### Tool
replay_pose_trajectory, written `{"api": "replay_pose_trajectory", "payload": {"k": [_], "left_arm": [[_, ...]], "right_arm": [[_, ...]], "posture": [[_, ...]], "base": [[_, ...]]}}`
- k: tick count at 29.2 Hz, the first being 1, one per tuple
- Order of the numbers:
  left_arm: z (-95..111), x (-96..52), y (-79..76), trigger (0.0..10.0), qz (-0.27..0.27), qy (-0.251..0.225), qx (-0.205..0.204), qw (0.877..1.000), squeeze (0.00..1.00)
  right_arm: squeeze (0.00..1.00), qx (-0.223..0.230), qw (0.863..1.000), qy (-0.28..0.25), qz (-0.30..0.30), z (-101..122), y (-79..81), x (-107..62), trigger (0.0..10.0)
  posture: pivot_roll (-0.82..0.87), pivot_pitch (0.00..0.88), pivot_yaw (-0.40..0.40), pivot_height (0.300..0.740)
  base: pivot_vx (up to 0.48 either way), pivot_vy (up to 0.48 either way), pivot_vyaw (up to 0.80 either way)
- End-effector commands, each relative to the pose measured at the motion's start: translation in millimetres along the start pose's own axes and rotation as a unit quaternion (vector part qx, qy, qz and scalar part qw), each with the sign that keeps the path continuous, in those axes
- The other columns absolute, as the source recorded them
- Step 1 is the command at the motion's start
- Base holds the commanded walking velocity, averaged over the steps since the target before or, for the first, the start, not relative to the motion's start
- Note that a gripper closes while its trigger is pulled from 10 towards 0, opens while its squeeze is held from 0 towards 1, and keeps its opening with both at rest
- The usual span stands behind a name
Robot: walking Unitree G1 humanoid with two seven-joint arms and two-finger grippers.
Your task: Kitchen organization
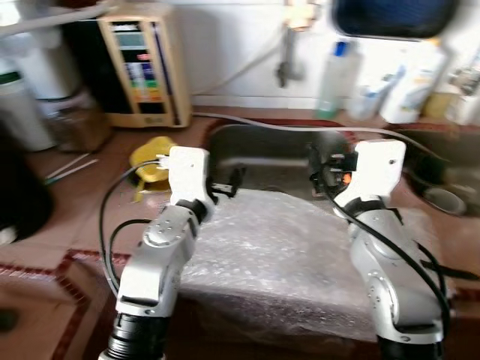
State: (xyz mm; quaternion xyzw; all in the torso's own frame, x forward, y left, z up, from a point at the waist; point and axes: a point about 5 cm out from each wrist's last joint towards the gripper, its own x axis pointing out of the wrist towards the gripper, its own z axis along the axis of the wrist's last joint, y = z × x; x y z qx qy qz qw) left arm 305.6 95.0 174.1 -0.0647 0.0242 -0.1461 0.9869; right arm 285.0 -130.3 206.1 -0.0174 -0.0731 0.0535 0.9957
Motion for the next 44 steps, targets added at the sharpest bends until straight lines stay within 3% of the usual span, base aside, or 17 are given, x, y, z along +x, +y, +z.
{"api": "replay_pose_trajectory", "payload": {"k": [1, 12, 29, 33, 44], "left_arm": [[3.7, 2.1, -4.9, 10.0, -0.007, -0.008, 0.008, 1.0, 0.0], [2.8, 2.0, -8.6, 10.0, -0.021, -0.007, 0.006, 1.0, 0.0], [1.9, 1.6, -10.5, 10.0, -0.027, -0.008, -0.003, 1.0, 0.0], [2.2, 1.9, -8.0, 10.0, -0.012, -0.011, -0.004, 1.0, 0.0], [5.3, 2.5, -5.4, 10.0, 0.008, -0.028, 0.02, 0.999, 0.0]], "right_arm": [[0.0, -0.002, 1.0, -0.009, -0.006, 3.2, -3.4, 0.6, 10.0], [0.0, -0.001, 1.0, -0.009, -0.008, 3.4, -3.5, 0.8, 10.0], [0.0, -0.003, 1.0, -0.009, -0.005, 3.6, -3.3, 0.9, 10.0], [0.0, -0.004, 1.0, -0.009, -0.001, 3.5, -2.7, 0.7, 10.0], [0.0, -0.002, 1.0, -0.01, 0.0, 3.2, -1.3, 0.6, 10.0]], "posture": [[-0.04, 0.0, 0.037, 0.74], [-0.04, 0.0, 0.038, 0.74], [-0.05, 0.0, 0.037, 0.74], [-0.05, 0.0, 0.034, 0.74], [-0.04, 0.0, 0.034, 0.74]], "base": [[0.0, 0.0, 0.0], [0.0, 0.0, 0.0], [0.0, -0.441, 0.0], [0.0, 0.0, 0.0], [0.0, 0.0, 0.77]]}}
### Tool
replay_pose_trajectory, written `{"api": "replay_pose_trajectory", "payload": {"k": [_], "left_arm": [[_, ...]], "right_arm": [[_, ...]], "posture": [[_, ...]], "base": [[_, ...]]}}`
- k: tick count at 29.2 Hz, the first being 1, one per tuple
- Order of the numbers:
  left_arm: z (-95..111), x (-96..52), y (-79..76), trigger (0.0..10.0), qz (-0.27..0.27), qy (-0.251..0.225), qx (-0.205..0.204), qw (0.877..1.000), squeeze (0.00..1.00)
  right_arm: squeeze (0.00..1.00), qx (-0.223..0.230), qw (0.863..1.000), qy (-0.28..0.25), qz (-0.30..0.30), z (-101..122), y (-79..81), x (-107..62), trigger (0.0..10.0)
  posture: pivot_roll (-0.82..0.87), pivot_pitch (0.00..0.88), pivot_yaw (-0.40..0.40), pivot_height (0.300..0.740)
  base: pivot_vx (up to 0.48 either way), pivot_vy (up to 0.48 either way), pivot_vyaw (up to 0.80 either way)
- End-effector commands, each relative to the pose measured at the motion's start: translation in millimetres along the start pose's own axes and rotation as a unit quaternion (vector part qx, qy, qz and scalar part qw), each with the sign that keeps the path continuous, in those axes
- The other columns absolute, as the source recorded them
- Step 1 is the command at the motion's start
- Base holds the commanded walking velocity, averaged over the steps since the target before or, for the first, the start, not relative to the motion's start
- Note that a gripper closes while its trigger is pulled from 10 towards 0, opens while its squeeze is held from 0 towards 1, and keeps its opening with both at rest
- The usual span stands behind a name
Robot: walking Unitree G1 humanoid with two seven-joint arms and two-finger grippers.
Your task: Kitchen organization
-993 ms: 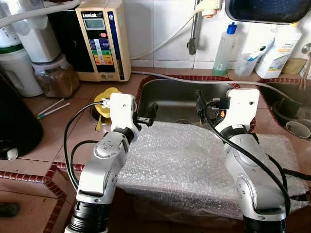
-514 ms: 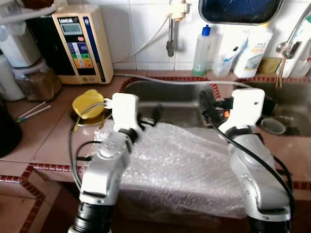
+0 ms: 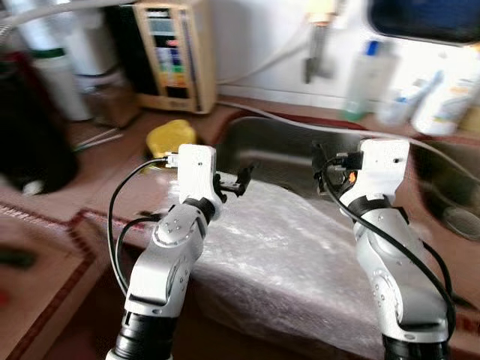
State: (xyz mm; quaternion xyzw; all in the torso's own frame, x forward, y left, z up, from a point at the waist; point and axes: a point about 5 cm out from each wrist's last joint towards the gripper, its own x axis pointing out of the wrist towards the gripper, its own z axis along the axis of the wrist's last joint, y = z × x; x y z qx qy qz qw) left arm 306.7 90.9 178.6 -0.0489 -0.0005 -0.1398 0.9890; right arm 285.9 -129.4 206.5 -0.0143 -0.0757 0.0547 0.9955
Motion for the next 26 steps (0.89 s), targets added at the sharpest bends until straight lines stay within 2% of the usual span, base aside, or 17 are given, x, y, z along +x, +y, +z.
{"api": "replay_pose_trajectory", "payload": {"k": [1, 14, 21, 25, 26], "left_arm": [[2, 0.7, -0.2, 10.0, 0.008, -0.006, 0.01, 1.0, 0.0], [1, -0.2, -3.2, 10.0, -0.02, -0.008, -0.006, 1.0, 0.0], [-4, 0.5, -4.6, 10.0, -0.031, 0.007, -0.008, 0.999, 0.0], [-8, -6.0, 11.7, 10.0, -0.005, 0.009, -0.001, 1.0, 0.0], [-12, -11.7, 19.0, 10.0, 0.001, 0.015, 0.003, 1.0, 0.0]], "right_arm": [[0.0, -0.003, 1.0, -0.006, 0.0, 3, -1.6, -0.3, 10.0], [0.0, 0.0, 1.0, -0.009, -0.001, 3, -1.7, 0.9, 10.0], [0.0, 0.006, 1.0, -0.005, -0.007, 1, -2.8, 0.2, 10.0], [0.0, -0.009, 1.0, 0.009, -0.019, -8, -12.1, -8.5, 10.0], [0.0, -0.018, 0.999, 0.018, -0.024, -13, -18.5, -15.3, 10.0]], "posture": [[-0.04, 0.0, 0.033, 0.74], [-0.04, 0.0, 0.034, 0.74], [-0.04, 0.0, 0.031, 0.74], [-0.03, 0.0, 0.027, 0.74], [-0.03, 0.0, 0.026, 0.74]], "base": [[0.0, 0.0, 0.0], [0.0, 0.0, 0.0], [0.0, 0.0, 0.0], [0.0, 0.0, 0.0], [0.0, 0.0, 0.0]]}}
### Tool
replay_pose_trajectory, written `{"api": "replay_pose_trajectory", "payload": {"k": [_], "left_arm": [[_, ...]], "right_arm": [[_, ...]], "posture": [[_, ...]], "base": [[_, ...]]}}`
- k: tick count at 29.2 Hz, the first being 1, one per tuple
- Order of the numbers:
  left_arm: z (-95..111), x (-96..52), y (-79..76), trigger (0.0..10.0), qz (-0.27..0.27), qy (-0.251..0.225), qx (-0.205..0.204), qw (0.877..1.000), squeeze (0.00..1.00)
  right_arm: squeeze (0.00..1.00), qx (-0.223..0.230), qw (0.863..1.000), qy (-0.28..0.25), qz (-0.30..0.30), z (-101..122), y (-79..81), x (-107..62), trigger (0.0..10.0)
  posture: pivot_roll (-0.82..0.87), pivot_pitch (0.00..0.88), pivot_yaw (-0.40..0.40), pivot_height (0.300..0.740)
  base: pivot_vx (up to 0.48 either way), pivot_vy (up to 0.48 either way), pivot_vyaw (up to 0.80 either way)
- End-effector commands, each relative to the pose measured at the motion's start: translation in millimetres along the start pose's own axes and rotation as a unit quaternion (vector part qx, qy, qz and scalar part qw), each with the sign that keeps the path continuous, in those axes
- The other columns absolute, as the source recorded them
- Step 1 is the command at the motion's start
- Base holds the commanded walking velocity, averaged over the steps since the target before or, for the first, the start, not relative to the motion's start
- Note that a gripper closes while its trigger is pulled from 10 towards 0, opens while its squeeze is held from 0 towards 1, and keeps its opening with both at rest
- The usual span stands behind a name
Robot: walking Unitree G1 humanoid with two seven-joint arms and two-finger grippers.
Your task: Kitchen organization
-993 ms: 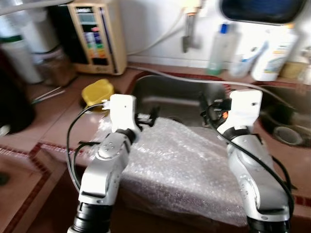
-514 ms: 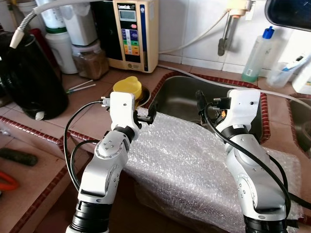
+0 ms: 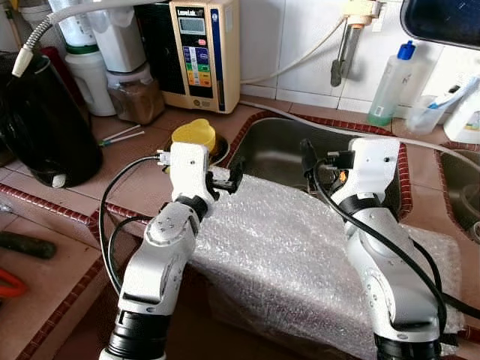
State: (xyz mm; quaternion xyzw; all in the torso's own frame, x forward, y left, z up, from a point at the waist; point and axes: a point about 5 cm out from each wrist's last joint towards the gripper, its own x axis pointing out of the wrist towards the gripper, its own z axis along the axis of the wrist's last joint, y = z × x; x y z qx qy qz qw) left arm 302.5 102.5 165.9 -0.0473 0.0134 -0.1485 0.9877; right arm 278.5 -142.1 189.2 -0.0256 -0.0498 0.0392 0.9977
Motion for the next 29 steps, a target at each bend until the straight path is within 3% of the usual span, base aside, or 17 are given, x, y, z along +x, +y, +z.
{"api": "replay_pose_trajectory", "payload": {"k": [1, 6, 9, 13, 19, 23, 29], "left_arm": [[-2, -8.5, 12.4, 10.0, 0.014, 0.003, 0.008, 1.0, 0.0], [-10, -24.9, 30.0, 10.0, 0.034, 0.017, 0.028, 0.999, 0.0], [-10, -26.1, 31.8, 10.0, 0.036, 0.017, 0.035, 0.999, 0.0], [-8, -22.6, 26.6, 10.0, 0.032, 0.012, 0.027, 0.999, 0.0], [-5, -18.3, 16.6, 10.0, 0.011, 0.002, 0.031, 0.999, 0.0], [2, -15.5, 20.2, 10.0, 0.021, -0.006, 0.023, 0.999, 0.0], [-4, -26.9, 24.1, 10.0, 0.045, 0.013, 0.029, 0.998, 0.0]], "right_arm": [[0.0, -0.01, 1.0, -0.003, -0.014, 0, -12.1, -7.7, 10.0], [0.0, -0.03, 0.999, 0.01, -0.036, -5, -30.3, -20.2, 10.0], [0.0, -0.04, 0.998, 0.007, -0.05, -2, -37.0, -22.1, 10.0], [0.0, -0.037, 0.998, 0.01, -0.051, -1, -37.2, -20.9, 10.0], [0.0, -0.039, 0.998, 0.007, -0.05, 0, -38.0, -20.5, 10.0], [0.0, -0.032, 0.998, 0.009, -0.046, 0, -37.2, -18.4, 10.0], [0.0, -0.041, 0.997, 0.034, -0.061, -3, -38.7, -13.7, 10.0]], "posture": [[-0.03, 0.0, 0.027, 0.74], [-0.03, 0.0, 0.033, 0.74], [-0.03, 0.0, 0.034, 0.74], [-0.04, 0.0, 0.034, 0.74], [-0.03, 0.0, 0.012, 0.74], [-0.03, 0.0, 0.012, 0.74], [-0.03, 0.0, 0.02, 0.74]], "base": [[0.0, 0.0, 0.0], [0.0, 0.0, 0.0], [0.0, 0.0, 0.0], [0.0, 0.0, -0.11], [0.0, 0.0, -0.77], [0.0, 0.0, -0.37], [0.0, 0.0, 0.0]]}}
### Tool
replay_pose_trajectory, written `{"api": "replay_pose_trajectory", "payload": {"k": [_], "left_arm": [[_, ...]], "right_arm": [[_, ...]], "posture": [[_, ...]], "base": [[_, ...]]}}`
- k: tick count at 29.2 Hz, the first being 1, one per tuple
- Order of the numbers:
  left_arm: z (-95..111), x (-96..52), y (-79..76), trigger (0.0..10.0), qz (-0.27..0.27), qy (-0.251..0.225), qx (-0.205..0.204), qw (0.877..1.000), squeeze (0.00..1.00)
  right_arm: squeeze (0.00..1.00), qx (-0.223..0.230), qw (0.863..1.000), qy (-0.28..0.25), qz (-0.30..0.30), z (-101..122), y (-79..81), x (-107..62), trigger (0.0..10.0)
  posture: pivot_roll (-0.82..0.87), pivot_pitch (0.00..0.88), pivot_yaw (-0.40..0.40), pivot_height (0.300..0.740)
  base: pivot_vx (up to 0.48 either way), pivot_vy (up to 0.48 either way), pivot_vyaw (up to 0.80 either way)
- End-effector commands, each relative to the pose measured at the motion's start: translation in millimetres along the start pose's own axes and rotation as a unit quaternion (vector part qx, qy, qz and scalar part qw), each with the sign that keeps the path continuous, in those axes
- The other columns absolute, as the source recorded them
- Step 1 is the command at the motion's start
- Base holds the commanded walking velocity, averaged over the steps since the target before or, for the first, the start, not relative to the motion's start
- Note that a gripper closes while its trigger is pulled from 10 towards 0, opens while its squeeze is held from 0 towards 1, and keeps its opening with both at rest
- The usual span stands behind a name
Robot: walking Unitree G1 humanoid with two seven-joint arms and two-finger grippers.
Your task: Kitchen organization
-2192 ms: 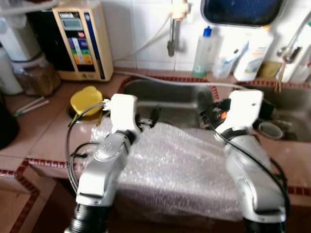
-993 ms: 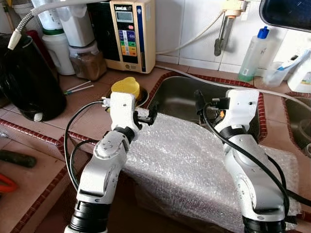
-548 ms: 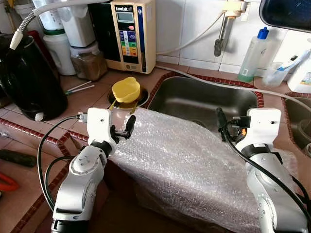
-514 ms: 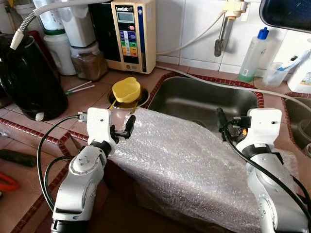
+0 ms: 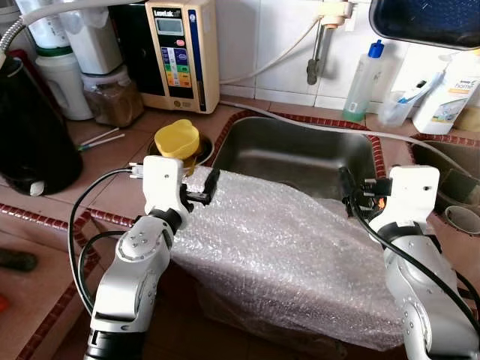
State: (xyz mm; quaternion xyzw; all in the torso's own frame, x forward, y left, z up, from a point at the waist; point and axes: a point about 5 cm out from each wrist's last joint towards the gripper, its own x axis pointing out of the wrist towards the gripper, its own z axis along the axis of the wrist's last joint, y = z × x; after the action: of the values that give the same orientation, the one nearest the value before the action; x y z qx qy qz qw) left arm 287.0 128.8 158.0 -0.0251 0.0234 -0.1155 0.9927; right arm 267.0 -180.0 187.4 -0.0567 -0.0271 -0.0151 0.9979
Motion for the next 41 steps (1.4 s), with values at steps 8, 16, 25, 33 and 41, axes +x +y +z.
{"api": "replay_pose_trajectory", "payload": {"k": [8, 16, 25, 33, 41], "left_arm": [[-6, -7.4, 11.2, 10.0, 0.028, 0.013, 0.019, 0.999, 0.0], [1, 0.8, -4.3, 10.0, 0.001, 0.001, 0.016, 1.0, 0.0], [0, 3.8, -6.3, 10.0, -0.003, 0.009, 0.01, 1.0, 0.0], [9, 7.8, -10.7, 10.0, -0.009, -0.015, 0.014, 1.0, 0.0], [12, 7.8, -15.6, 10.0, -0.031, -0.021, -0.001, 0.999, 0.0]], "right_arm": [[0.0, 0.016, 1.0, 0.006, -0.024, 2, 0.4, 1.6, 10.0], [0.0, 0.032, 0.999, 0.011, -0.006, 4, 0.8, 5.1, 10.0], [0.0, 0.035, 0.999, 0.001, -0.002, 10, 1.1, 9.7, 10.0], [0.0, 0.035, 0.999, -0.015, 0.009, 14, 5.9, 11.7, 10.0], [0.0, 0.025, 0.999, -0.032, 0.027, 21, 10.6, 12.7, 10.0]], "posture": [[-0.03, 0.0, 0.015, 0.74], [-0.04, 0.0, 0.013, 0.74], [-0.04, 0.0, 0.013, 0.74], [-0.04, 0.0, 0.016, 0.74], [-0.04, 0.0, 0.016, 0.74]], "base": [[0.0, 0.0, 0.0], [0.0, 0.0, 0.0], [0.0, 0.0, -0.77], [0.0, 0.0, -0.77], [0.0, 0.0, 0.0]]}}
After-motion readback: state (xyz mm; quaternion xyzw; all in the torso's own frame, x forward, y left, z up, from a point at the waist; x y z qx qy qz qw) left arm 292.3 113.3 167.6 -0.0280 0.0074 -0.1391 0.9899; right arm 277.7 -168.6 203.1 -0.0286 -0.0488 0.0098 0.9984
